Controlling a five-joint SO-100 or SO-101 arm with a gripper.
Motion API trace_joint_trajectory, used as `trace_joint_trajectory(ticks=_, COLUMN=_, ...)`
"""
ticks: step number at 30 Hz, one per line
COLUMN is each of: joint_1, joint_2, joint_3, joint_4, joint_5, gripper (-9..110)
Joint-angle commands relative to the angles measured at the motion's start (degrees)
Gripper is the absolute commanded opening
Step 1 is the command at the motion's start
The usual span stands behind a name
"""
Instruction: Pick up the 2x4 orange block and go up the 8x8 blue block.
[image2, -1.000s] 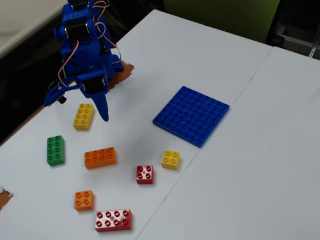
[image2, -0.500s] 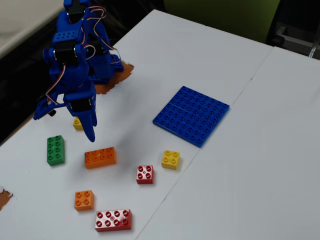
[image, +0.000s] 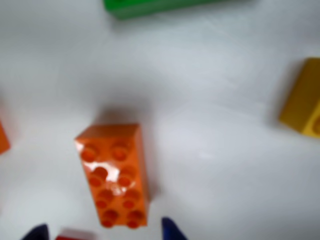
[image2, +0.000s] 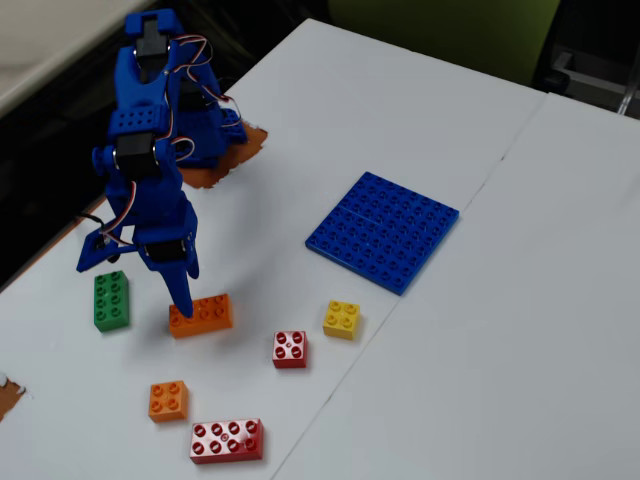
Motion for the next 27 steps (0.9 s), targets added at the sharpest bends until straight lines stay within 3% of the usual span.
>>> trace_joint_trajectory(ticks=1, joint_1=0.35, joint_2=-0.97, joint_3=-2.9, joint_4=-2.37, joint_5=0.26, gripper=28)
trace_joint_trajectory(ticks=27, joint_1=0.53, joint_2=-8.88, joint_3=-2.9, joint_4=-8.61, joint_5=-0.53, gripper=20)
